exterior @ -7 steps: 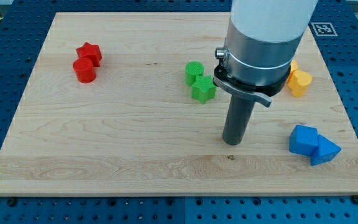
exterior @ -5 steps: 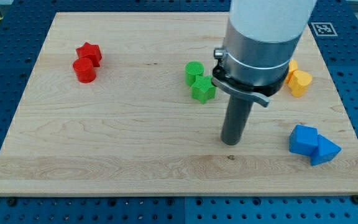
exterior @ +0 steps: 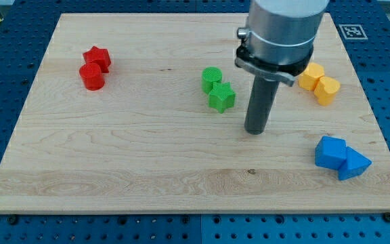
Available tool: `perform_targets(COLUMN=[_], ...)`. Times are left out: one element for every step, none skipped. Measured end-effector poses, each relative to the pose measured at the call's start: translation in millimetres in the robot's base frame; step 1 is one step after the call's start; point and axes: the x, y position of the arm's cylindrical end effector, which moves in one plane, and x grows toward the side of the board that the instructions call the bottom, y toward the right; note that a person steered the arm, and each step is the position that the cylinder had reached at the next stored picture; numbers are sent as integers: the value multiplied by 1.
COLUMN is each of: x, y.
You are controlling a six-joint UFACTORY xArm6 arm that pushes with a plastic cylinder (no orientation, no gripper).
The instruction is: Slide the green star towards center left
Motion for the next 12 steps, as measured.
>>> perform_targets(x=[-36, -48, -48, -51, -51, -51, -41, -29, -25, -28, -34, -59], y=[1, 1, -2, -17, -27, -50, -75, -109, -142, -142, -114, -102])
